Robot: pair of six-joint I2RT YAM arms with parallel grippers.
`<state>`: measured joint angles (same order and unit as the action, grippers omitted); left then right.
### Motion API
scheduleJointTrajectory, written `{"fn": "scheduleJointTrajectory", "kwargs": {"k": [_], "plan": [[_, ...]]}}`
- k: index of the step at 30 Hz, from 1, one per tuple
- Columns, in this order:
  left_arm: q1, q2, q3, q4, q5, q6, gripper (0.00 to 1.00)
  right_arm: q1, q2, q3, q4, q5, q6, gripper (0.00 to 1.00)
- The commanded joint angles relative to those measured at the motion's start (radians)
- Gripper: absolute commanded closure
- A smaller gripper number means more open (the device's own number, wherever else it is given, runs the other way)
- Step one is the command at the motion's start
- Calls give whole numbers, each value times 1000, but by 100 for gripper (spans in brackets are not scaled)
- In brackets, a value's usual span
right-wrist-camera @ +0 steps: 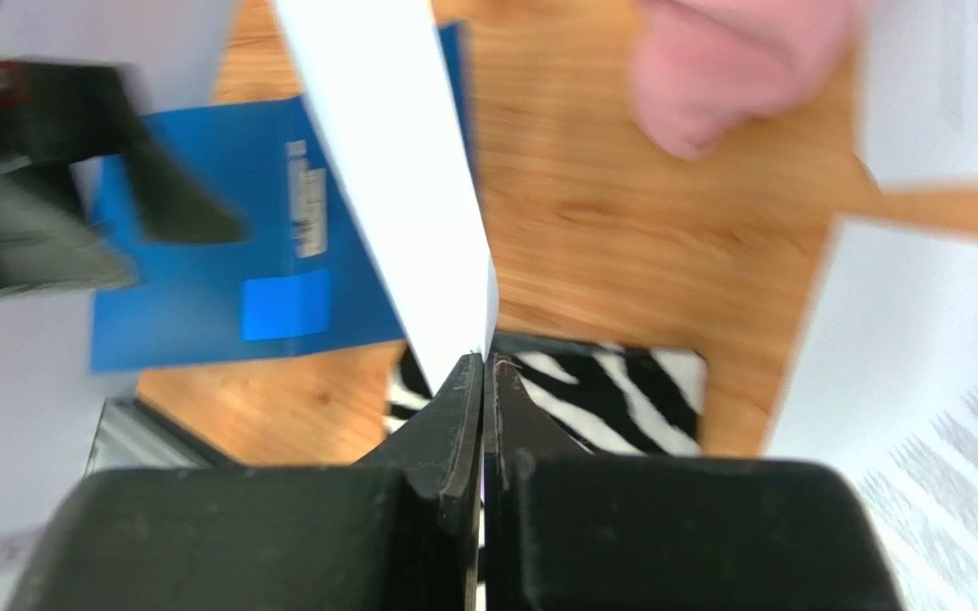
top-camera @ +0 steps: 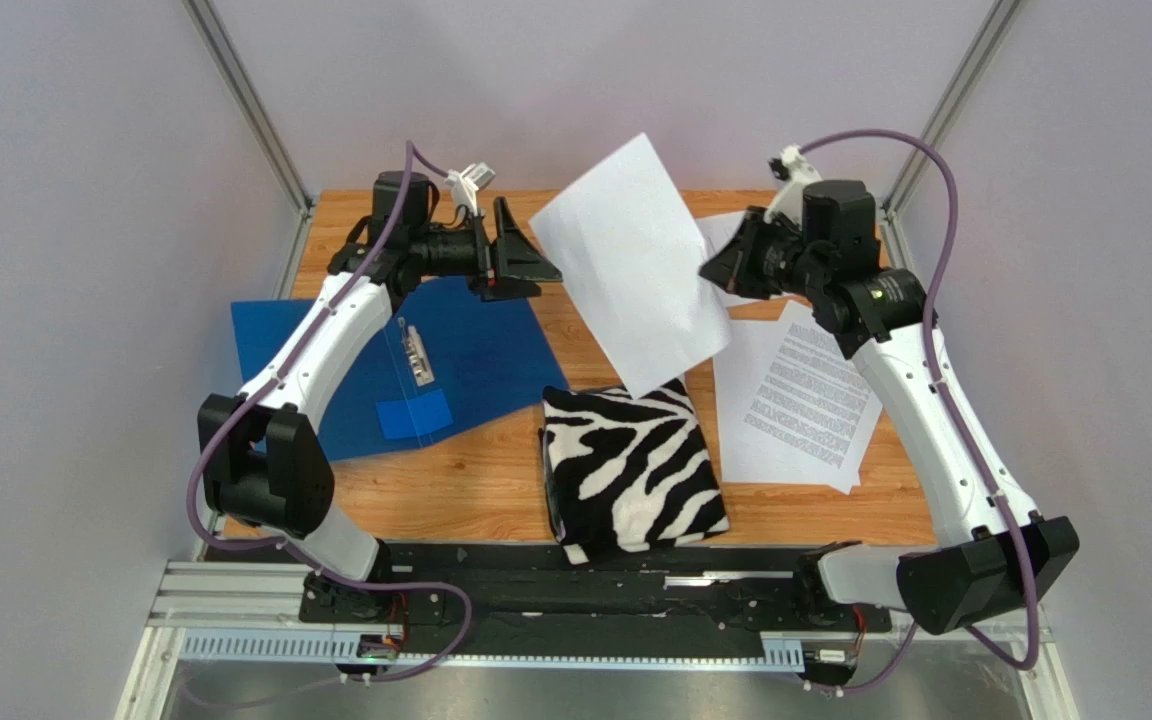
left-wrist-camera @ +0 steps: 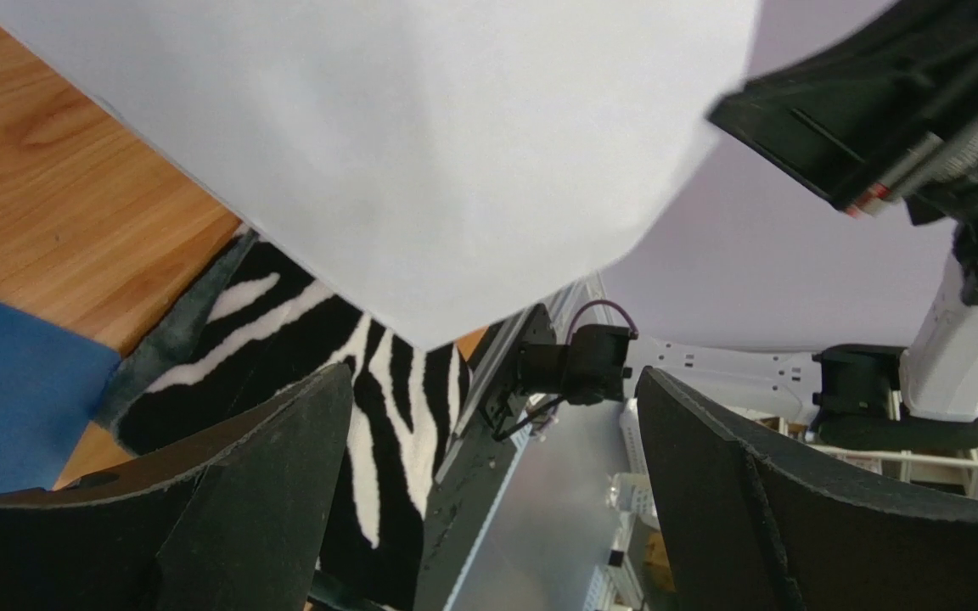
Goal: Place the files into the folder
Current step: Pass from the right arm to the left
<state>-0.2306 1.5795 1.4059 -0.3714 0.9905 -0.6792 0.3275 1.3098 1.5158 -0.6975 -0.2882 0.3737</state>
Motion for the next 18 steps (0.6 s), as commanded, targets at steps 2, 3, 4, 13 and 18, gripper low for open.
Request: {"fn": "scheduleJointTrajectory", "kwargs": {"k": [2, 3, 4, 13, 18], "plan": [[-88, 65, -28, 103, -54, -46, 11, -249, -119, -248, 72, 18, 97, 99], [-108, 83, -31, 127, -68, -63, 11, -287, -129, -291, 66, 23, 94, 99], [-127, 123, -28, 156, -81, -103, 11, -382, -133, -355, 43, 27, 96, 99], [-345, 388, 252, 234, -116, -220, 16, -700, 44, -537, 95, 99, 27, 100], [-401, 511, 382, 206, -115, -220, 16, -739, 195, -487, 78, 159, -27, 100]]}}
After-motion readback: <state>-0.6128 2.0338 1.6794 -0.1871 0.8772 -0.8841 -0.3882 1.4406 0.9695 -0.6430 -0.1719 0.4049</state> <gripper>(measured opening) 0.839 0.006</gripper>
